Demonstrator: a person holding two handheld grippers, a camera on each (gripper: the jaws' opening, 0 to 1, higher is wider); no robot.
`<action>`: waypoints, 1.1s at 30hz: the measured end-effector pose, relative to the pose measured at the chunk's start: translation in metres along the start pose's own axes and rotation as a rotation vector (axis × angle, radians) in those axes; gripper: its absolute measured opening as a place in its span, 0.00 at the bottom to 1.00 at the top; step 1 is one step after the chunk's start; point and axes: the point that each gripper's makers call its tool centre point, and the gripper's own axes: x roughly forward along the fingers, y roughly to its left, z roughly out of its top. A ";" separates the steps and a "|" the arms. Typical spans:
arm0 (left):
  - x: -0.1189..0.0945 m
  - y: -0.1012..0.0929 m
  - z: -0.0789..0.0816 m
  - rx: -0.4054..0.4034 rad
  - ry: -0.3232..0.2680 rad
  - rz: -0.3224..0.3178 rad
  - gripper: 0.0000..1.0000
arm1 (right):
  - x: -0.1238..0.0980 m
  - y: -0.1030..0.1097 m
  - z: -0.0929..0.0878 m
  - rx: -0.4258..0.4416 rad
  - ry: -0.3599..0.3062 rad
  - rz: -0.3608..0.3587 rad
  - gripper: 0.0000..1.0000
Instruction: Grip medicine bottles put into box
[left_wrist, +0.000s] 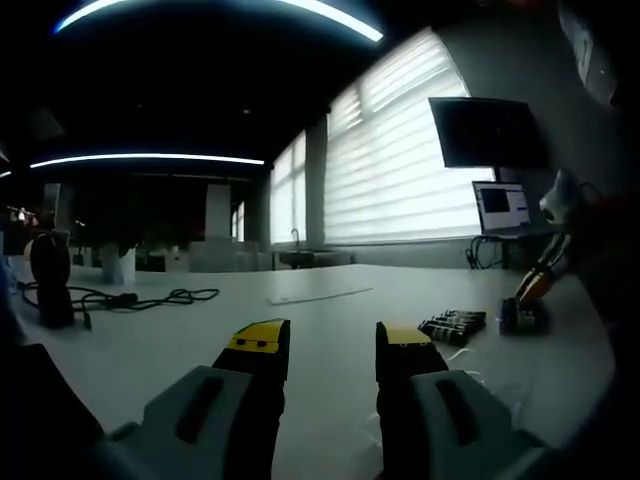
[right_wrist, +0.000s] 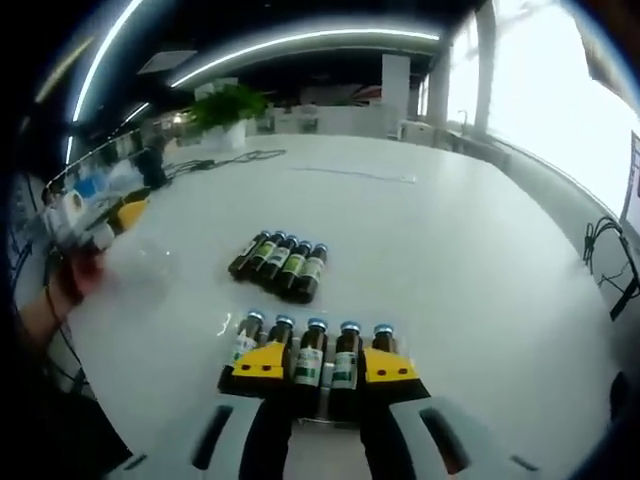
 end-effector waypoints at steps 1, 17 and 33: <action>0.000 0.000 0.000 -0.002 -0.002 -0.001 0.27 | 0.000 -0.001 0.001 -0.002 -0.001 -0.008 0.24; -0.001 -0.005 0.005 -0.039 -0.025 -0.042 0.27 | 0.001 0.007 0.000 0.054 -0.017 -0.088 0.34; -0.001 -0.004 0.004 -0.041 -0.028 -0.041 0.27 | -0.012 -0.038 -0.002 0.138 -0.054 -0.217 0.27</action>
